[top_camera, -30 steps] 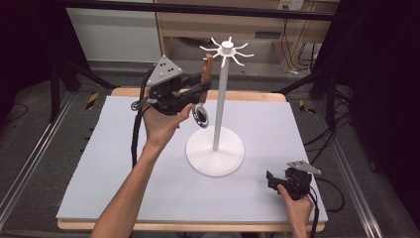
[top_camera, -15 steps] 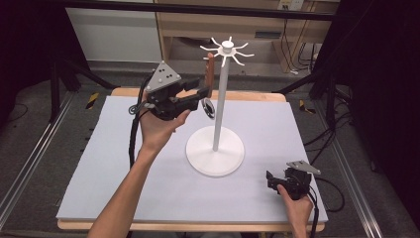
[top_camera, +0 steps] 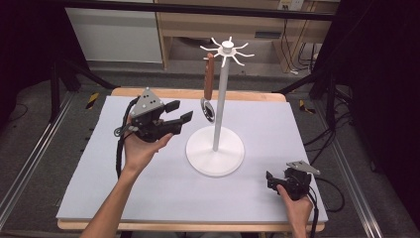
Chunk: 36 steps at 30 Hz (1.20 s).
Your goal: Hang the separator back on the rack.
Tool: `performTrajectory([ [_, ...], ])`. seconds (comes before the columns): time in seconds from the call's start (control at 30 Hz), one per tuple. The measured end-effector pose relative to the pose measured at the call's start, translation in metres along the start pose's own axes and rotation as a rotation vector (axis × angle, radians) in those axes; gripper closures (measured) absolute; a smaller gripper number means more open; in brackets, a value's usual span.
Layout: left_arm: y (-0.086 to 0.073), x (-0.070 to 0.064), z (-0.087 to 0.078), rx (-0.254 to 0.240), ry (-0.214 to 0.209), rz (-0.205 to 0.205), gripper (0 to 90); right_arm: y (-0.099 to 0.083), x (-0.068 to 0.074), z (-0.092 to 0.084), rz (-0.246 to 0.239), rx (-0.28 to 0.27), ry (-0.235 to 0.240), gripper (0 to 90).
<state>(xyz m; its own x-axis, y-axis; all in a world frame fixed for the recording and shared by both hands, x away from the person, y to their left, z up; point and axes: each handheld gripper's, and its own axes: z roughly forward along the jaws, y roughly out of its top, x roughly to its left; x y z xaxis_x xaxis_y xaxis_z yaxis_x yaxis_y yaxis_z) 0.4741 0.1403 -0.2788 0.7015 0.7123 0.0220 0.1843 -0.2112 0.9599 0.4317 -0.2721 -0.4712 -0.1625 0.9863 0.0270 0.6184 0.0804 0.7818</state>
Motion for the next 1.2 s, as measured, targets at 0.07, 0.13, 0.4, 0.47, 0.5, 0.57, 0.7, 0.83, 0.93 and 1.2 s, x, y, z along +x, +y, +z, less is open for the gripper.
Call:
performTrajectory([
  [0.07,-0.011,0.002,-0.002,0.012,0.007,-0.005,44.5,0.0,0.0,0.0,0.001,0.0,0.0,6.8],
  [0.13,-0.022,0.004,-0.005,0.022,0.015,-0.013,43.7,0.0,0.0,0.0,0.0,-0.001,-0.001,6.8],
  [0.4,-0.064,0.008,-0.01,0.097,0.029,-0.016,39.9,0.0,0.0,0.0,0.0,0.0,-0.001,6.8],
  [0.47,-0.07,0.008,-0.011,0.102,0.029,-0.022,39.4,-0.001,0.0,0.0,0.0,-0.001,-0.001,6.8],
  [0.5,-0.08,0.011,-0.011,0.119,0.031,-0.029,38.9,-0.001,0.0,0.0,0.001,0.0,-0.001,6.8],
  [0.57,-0.09,0.013,-0.012,0.142,0.039,-0.034,38.6,-0.001,0.0,0.0,0.001,0.001,-0.003,6.8],
  [0.7,-0.108,0.017,-0.014,0.185,0.056,-0.039,37.4,-0.001,0.0,0.0,0.001,-0.002,-0.003,6.8],
  [0.83,-0.121,0.022,-0.017,0.205,0.061,-0.051,35.7,-0.001,0.0,0.0,0.003,0.0,-0.005,6.8],
  [0.93,-0.142,0.028,-0.019,0.243,0.079,-0.064,34.2,-0.001,0.0,0.0,0.002,0.002,-0.004,6.8],
  [1.2,-0.174,0.046,-0.029,0.302,0.162,-0.1,33.4,-0.002,-0.001,0.001,0.007,0.009,-0.007,6.8],
])
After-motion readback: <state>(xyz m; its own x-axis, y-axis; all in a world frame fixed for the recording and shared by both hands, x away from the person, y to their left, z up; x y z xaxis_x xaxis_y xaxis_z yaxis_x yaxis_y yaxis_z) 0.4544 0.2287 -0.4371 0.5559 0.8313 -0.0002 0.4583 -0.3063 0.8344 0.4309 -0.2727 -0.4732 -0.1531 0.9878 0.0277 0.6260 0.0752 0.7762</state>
